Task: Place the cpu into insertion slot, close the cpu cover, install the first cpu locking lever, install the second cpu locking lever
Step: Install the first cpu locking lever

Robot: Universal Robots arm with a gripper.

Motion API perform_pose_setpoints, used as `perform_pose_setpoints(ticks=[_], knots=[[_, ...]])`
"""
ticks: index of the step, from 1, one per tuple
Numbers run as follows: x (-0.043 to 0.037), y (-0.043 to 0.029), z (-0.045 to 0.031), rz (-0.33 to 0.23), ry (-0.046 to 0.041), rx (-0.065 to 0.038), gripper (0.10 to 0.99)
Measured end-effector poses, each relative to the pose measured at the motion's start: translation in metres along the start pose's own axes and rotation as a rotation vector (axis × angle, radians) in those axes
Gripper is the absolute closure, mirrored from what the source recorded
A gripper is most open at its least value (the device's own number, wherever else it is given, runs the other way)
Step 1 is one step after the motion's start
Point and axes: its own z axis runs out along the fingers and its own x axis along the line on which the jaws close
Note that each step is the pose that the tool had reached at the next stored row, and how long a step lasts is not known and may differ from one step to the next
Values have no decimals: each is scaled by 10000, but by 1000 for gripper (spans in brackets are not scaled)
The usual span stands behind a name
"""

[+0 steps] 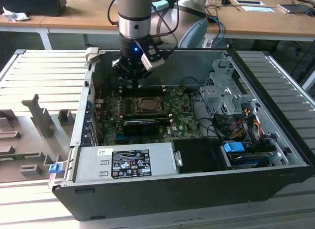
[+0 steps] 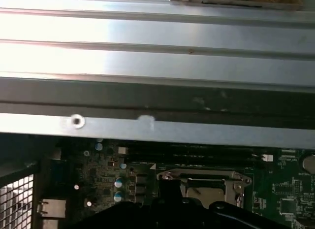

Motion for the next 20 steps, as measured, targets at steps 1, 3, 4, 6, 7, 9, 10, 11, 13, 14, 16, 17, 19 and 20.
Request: perform_pose_setpoints(ticks=[1,3,4,6,7,9,10,11,13,14,16,17,19,20], knots=[[-51,-3,14,3,1,1,980],[-88,-6,21,14,1,1,980],[-99,-8,26,14,0,0,980],[-130,-12,50,23,-2,-90,980],[-142,-13,55,22,-13,-284,980],[-150,-14,64,22,-25,-527,980],[-155,-15,79,20,-30,-530,980],[-157,-16,86,14,-44,-528,980],[-162,-17,101,-15,-81,-526,980],[-169,-17,112,-32,-86,-526,980],[-189,-20,141,-54,-87,-524,980],[-201,-21,155,-57,-88,-525,980],[-243,-22,186,-64,-89,-525,980],[-253,-20,188,-63,-88,-524,980]])
